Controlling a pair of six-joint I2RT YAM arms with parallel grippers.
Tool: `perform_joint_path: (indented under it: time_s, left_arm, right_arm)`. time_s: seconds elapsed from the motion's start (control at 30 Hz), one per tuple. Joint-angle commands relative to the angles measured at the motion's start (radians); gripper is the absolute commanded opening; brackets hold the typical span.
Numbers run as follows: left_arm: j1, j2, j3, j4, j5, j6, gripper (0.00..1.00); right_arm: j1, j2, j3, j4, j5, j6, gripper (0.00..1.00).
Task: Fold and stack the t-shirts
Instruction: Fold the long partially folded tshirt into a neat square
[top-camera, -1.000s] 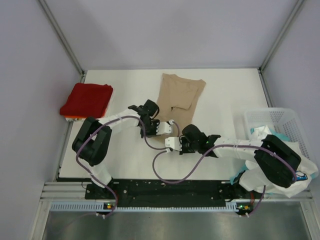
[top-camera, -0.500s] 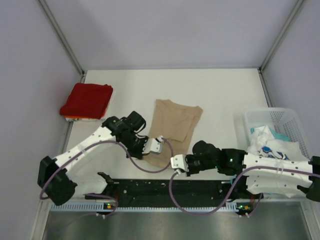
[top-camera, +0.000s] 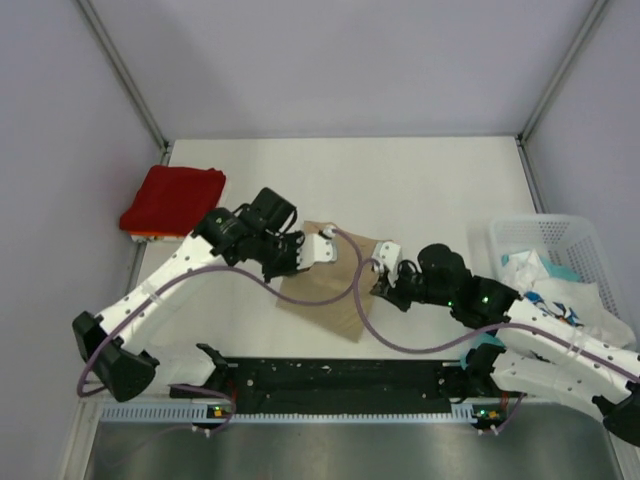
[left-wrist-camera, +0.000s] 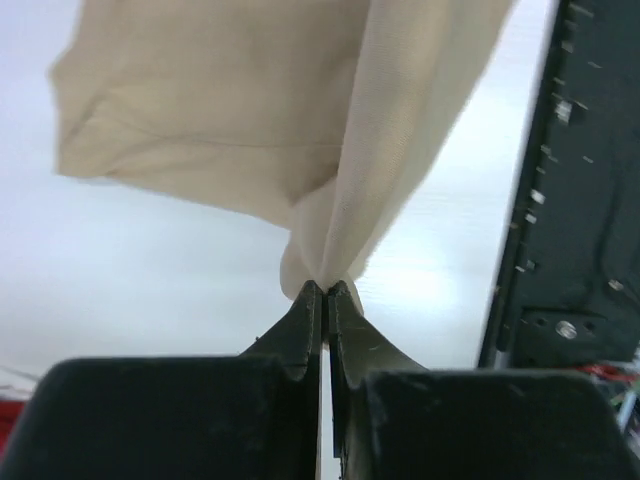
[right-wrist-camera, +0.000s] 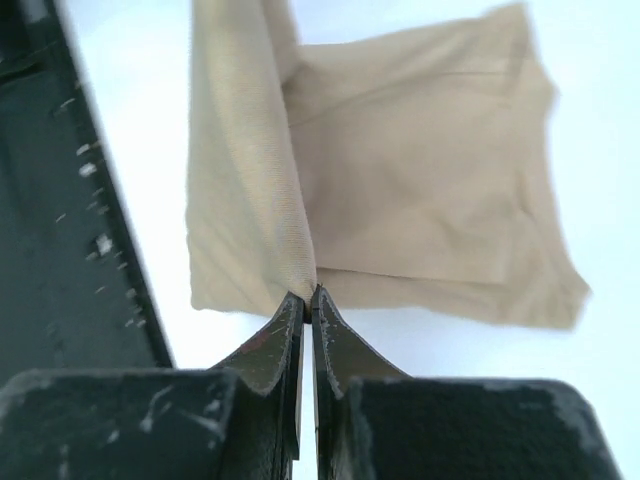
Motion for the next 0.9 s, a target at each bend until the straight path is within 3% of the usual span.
perform_joint_path:
  time_s: [0.0, 0.27, 0.6, 0.63, 0.77, 0.87]
  left_arm:
    - [0.053, 0.172, 0.181, 0.15, -0.156, -0.079, 0.0]
    - [0.12, 0.54, 0.506, 0.137, -0.16, -0.079, 0.0]
    - [0.157, 0.863, 0.704, 0.176, -0.26, -0.124, 0.0]
    - [0.157, 0.884, 0.714, 0.191, -0.271, -0.124, 0.02]
    - [0.159, 0.95, 0.721, 0.298, -0.338, -0.157, 0.24]
    - [0.162, 1.012, 0.772, 0.346, -0.438, -0.191, 0.32]
  right_arm:
    - [-0.192, 0.052, 0.072, 0.098, -0.015, 0.074, 0.0]
    - [-0.445, 0.251, 0.092, 0.222, -0.025, 0.172, 0.0]
    - [-0.571, 0.483, 0.129, 0.291, 0.019, 0.29, 0.0]
    - [-0.583, 0.499, 0.129, 0.296, 0.024, 0.302, 0.0]
    - [-0.622, 0.601, 0.136, 0.351, 0.066, 0.339, 0.0]
    - [-0.652, 0.725, 0.223, 0.362, 0.079, 0.391, 0.14]
